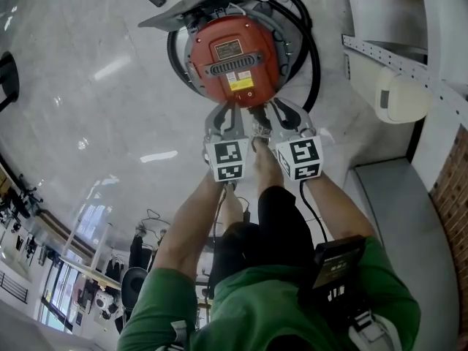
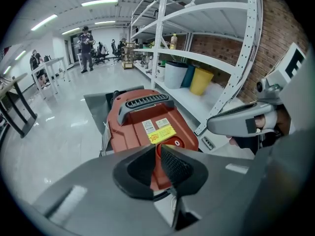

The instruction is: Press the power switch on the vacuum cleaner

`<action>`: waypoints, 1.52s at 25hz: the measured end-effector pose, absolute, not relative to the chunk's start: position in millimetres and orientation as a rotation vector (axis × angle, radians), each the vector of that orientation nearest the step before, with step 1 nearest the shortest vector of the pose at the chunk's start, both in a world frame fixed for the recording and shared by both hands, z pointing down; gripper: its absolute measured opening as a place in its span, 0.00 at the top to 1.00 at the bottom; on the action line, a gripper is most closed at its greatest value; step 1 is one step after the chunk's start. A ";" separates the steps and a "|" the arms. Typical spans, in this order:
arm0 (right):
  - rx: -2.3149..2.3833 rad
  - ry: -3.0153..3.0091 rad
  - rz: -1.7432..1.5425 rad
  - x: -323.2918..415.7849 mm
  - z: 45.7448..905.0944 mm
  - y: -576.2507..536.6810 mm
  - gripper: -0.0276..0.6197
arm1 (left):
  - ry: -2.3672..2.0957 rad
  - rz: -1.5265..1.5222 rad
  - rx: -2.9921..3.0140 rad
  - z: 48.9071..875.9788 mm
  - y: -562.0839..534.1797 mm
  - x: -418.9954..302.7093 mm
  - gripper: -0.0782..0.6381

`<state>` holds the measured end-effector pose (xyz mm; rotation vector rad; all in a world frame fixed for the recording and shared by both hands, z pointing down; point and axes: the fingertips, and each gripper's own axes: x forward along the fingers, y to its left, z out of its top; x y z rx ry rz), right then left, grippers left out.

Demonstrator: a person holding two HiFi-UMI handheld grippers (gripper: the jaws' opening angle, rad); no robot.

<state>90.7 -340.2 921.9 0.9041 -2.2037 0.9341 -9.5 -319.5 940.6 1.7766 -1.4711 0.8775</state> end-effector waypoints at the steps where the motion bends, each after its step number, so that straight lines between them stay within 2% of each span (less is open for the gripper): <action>1: 0.905 -2.202 0.938 90.7 923.5 -340.2 0.90 | -1.470 0.877 1.774 941.9 -319.8 -9.3 0.83; 38: 0.926 -2.166 0.976 90.4 943.9 -352.3 0.90 | -1.408 0.956 1.740 960.8 -322.8 -7.3 0.84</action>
